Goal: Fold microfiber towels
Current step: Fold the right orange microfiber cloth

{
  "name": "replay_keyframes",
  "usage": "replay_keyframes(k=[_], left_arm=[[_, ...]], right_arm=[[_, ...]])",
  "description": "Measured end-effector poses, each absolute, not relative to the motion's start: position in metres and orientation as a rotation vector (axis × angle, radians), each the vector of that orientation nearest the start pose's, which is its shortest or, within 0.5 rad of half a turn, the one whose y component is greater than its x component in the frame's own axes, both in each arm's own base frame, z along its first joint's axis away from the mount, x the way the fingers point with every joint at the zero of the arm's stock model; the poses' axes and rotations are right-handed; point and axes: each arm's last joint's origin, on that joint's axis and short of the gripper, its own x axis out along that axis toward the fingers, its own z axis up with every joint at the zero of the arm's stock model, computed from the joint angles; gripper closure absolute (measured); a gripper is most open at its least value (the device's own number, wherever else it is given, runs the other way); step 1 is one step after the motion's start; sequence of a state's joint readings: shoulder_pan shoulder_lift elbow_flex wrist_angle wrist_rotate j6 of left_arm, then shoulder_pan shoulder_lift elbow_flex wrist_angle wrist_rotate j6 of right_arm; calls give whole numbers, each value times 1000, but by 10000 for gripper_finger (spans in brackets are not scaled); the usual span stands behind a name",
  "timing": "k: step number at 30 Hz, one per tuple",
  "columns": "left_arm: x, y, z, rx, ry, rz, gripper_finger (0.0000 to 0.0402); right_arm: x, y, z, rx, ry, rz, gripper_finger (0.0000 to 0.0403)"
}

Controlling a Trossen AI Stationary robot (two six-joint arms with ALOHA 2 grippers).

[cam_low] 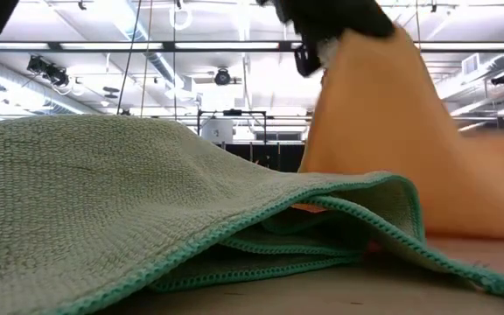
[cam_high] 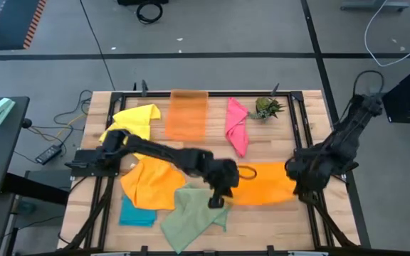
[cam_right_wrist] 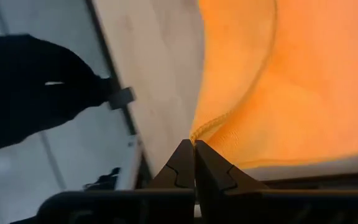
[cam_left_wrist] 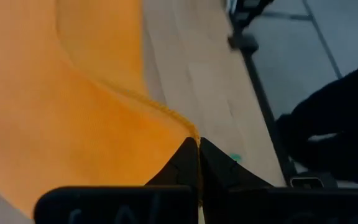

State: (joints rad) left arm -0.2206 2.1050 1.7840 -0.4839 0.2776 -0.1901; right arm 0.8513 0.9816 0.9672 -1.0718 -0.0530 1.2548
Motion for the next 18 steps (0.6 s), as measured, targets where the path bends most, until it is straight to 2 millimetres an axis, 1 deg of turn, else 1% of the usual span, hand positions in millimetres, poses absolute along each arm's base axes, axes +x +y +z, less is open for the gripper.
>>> replay_keyframes(k=[2, 5, 8, 13, 16, 18], left_arm=[[462, -125, 235, -234, 837, -403, 392], [459, -144, 230, -253, 858, -420, 375], [447, -161, 222, -219, 955, -397, 344], [426, -183, 214, -138, 1079, -274, 284], [416, -194, 211, -67, 1113, -210, 256], [410, -199, 209, -16, 1119, -134, 243]], right_arm=[[105, 133, 284, 657, 1342, 38, 400], [102, 141, 272, 669, 1378, -17, 400], [100, 147, 265, 682, 1406, -57, 400], [100, 157, 263, 693, 1417, -46, 400], [102, 161, 263, 709, 1409, -38, 400], [104, 163, 262, 723, 1401, -42, 400]])
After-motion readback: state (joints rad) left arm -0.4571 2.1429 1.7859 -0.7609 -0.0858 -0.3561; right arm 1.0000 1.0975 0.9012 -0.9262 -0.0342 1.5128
